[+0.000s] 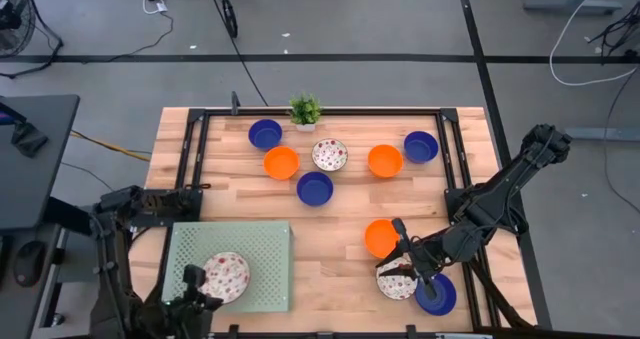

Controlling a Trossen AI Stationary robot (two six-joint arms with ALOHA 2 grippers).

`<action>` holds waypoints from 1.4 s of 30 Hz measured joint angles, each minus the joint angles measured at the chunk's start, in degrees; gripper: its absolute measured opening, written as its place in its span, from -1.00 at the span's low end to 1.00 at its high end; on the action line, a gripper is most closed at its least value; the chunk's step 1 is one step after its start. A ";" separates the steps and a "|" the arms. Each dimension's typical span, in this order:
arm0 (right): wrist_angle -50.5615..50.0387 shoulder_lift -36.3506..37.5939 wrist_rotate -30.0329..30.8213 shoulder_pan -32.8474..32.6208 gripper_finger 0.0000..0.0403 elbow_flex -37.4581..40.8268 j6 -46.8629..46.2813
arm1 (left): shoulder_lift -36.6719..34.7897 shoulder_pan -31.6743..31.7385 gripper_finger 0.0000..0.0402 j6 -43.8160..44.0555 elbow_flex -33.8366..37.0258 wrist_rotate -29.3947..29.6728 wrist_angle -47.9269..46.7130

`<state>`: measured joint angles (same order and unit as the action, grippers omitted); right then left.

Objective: Pick & Place Mini bowls
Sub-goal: Put the white bowl on the shelf

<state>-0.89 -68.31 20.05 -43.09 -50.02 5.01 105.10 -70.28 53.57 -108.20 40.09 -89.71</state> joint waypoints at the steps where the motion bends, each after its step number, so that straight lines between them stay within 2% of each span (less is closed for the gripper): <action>1: 0.00 0.00 0.00 0.00 -0.58 0.00 0.09 | -0.31 0.22 -0.95 -1.98 0.00 0.37 -0.02; 8: 0.00 0.00 0.01 0.00 -0.58 0.00 0.05 | -3.96 3.21 -0.95 -10.56 -0.01 0.35 -0.18; 12: -0.02 0.00 0.00 0.00 -0.58 0.00 0.03 | -7.17 4.06 -0.95 -10.91 -0.02 -0.47 -0.23; 15: -0.04 0.00 0.00 0.00 -0.58 0.00 0.03 | -10.25 3.05 -0.95 -7.69 1.29 -0.37 -0.12; 22: -0.33 0.00 0.00 0.00 -0.58 0.00 0.05 | -20.46 0.79 -0.95 6.89 15.98 -6.10 -0.39; 26: -0.35 0.00 0.00 0.00 -0.58 0.00 0.22 | -23.85 -0.99 -0.95 12.62 20.10 -6.90 -0.37; 35: -0.39 0.00 0.00 0.00 -0.58 0.00 0.22 | -22.26 -3.88 -0.95 24.45 20.59 -15.61 -0.28; 42: -0.41 0.00 0.00 0.00 -0.58 0.00 0.24 | -19.49 -4.61 -0.95 25.92 20.50 -16.20 -0.31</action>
<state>-1.30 -68.31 20.05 -43.09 -50.02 5.25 85.60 -74.89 79.49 -87.70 23.89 -90.02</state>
